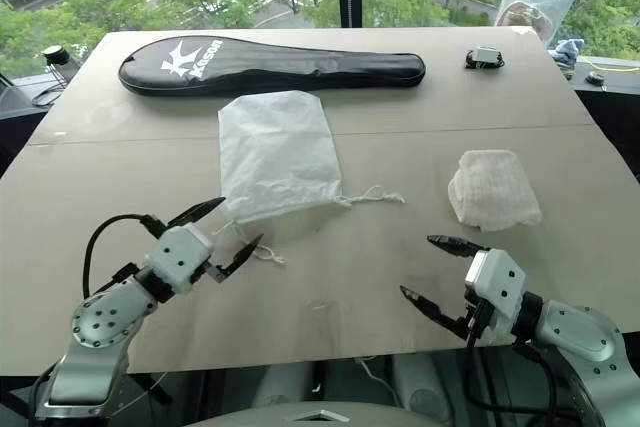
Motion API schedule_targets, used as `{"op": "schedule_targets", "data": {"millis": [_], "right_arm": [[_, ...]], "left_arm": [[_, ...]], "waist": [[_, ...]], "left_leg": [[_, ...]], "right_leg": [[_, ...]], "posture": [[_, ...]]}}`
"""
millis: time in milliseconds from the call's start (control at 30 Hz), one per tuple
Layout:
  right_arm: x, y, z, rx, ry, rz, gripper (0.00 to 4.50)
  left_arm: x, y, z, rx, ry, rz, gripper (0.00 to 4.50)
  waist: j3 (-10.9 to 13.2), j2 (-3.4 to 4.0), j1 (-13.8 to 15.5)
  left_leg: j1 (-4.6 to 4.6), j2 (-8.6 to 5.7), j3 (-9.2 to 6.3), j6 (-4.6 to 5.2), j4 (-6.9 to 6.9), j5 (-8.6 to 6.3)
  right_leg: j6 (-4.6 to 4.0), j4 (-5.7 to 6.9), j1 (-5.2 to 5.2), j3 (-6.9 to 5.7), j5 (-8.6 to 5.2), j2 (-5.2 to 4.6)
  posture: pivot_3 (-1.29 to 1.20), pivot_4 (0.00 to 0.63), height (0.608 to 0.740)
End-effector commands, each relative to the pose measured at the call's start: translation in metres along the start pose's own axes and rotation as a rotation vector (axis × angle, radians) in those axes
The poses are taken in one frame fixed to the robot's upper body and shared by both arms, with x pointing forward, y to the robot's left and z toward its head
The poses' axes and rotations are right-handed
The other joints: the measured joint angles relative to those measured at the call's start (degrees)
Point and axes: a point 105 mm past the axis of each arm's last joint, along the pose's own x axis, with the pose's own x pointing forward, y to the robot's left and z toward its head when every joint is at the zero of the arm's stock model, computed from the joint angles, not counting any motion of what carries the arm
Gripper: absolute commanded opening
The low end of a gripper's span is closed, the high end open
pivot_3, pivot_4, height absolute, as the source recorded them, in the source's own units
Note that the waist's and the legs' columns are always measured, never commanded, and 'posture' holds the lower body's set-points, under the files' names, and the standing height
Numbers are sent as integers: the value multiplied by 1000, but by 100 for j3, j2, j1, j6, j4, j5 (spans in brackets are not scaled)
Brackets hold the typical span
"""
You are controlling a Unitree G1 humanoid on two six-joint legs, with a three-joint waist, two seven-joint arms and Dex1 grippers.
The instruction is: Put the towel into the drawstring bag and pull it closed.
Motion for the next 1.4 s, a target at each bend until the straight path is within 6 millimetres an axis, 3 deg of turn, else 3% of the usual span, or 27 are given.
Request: {"op": "schedule_targets", "data": {"millis": [33, 367, 833, 933, 1200, 1233, 1333, 1400], "right_arm": [[2, 1, 10, -36, -38, 4, 4477], [3, -4, 10, -46, -32, -22, 4477], [6, -3, 18, -48, -66, -37, 4477], [7, -5, 20, -51, -77, -47, 4500], [13, -6, 44, -21, -201, -74, 4500], [13, -5, 45, -21, -201, -70, 4500], [14, -5, 44, -26, -191, -64, 4500], [14, -7, 44, -30, -189, -70, 4500]], "left_arm": [[9, 6, 10, 188, -27, 50, 4489], [23, 7, 7, 425, -31, 110, 4489], [46, 10, 9, 446, -68, 126, 4489], [53, 8, 14, 443, -91, 103, 3813], [65, 8, 15, 432, -94, 92, 297], [66, 10, 16, 419, -96, 97, 59], [68, 13, 20, 374, -104, 113, 59], [70, 24, 27, 229, -118, 159, 59]], "waist": [[0, 0, 20], [-1, 0, 36], [-1, 0, 37], [-2, 1, 37], [-2, 1, 36], [-2, 1, 36], [-2, 1, 36], [-3, 1, 41]], "left_leg": [[1, 2, 0, 0, 0, 0], [3, 2, 0, 0, 0, 0], [3, 1, -1, 0, 2, 0], [3, 1, -2, 0, 1, 0], [3, 1, -6, 0, 2, 0], [3, 1, -5, 0, 3, 0], [2, 0, -4, 0, 3, 0], [1, -1, -5, 0, 4, 0]], "right_leg": [[0, 0, 0, -1, 0, 1], [17, 3, 1, -2, 10, 0], [22, 6, 3, -5, 14, -1], [24, 8, 3, -6, 15, -1], [24, 12, 4, -8, 16, 0], [24, 12, 4, -8, 16, 0], [23, 12, 4, -7, 16, -1], [20, 12, 4, -8, 19, -1]], "posture": [[0, 150, 740], [0, 150, 740], [0, 150, 740], [0, 150, 740], [0, 150, 740], [0, 150, 740], [0, 150, 740], [0, 150, 740]]}}
